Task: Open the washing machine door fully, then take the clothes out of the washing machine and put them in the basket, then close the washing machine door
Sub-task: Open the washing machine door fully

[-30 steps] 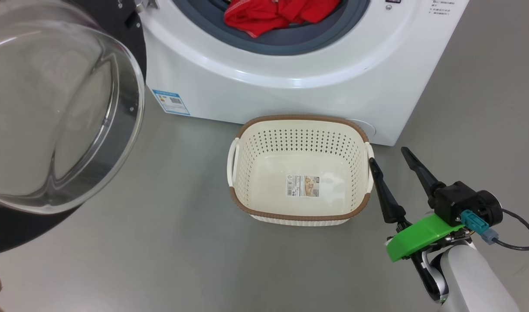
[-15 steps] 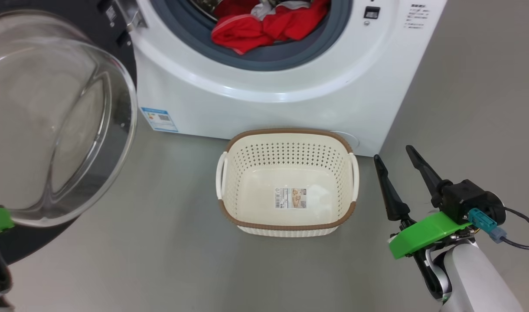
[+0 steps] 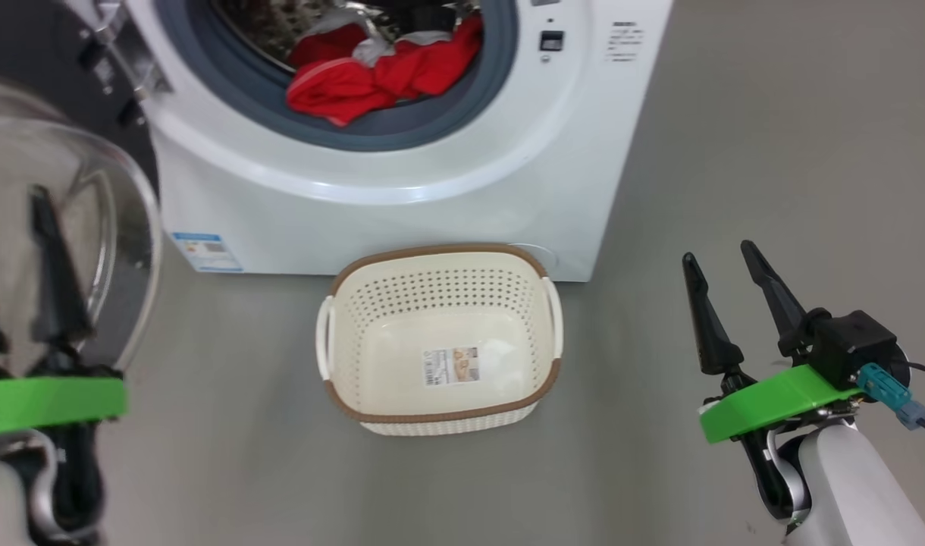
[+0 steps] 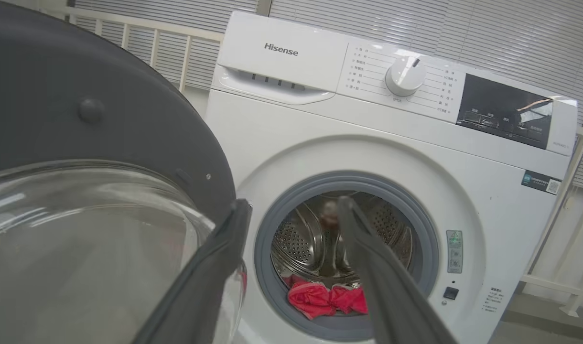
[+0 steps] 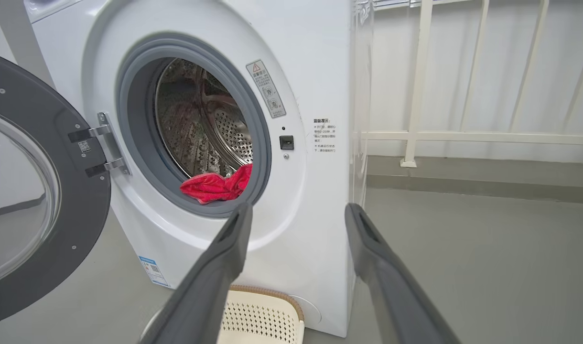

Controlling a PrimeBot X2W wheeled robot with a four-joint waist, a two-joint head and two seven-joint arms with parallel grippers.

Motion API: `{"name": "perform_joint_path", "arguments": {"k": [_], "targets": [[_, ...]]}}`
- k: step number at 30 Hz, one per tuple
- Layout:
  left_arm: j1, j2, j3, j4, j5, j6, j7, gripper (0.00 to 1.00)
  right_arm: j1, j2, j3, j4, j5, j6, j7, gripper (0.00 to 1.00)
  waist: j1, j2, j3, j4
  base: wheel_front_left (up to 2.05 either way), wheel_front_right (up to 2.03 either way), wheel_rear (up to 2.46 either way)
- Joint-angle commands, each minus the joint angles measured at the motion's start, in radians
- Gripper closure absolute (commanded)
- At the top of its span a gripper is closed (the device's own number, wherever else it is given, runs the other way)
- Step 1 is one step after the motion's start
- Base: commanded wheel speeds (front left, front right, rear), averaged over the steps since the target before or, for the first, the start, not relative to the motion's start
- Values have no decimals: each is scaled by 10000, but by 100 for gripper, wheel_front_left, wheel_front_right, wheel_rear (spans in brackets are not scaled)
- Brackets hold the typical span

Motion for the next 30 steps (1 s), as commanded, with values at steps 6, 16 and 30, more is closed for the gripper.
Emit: {"name": "perform_joint_path", "arguments": {"k": [6,16,30], "targets": [[548,611,-591,-590,94,-213,-42,0,162,51,127,-471,195,63,-65,0,0,0,-290,-944,0,0,0],[1537,812,-1388,-562,-68,-260,-419,0,633,51,397,-609,211,63,-65,0,0,0,-836,-1719,0,0,0],[3084,865,-1802,-63,578,-206,-766,0,1620,51,361,-1209,-49,63,-65,0,0,0,-1615,-2080,0,0,0]]}}
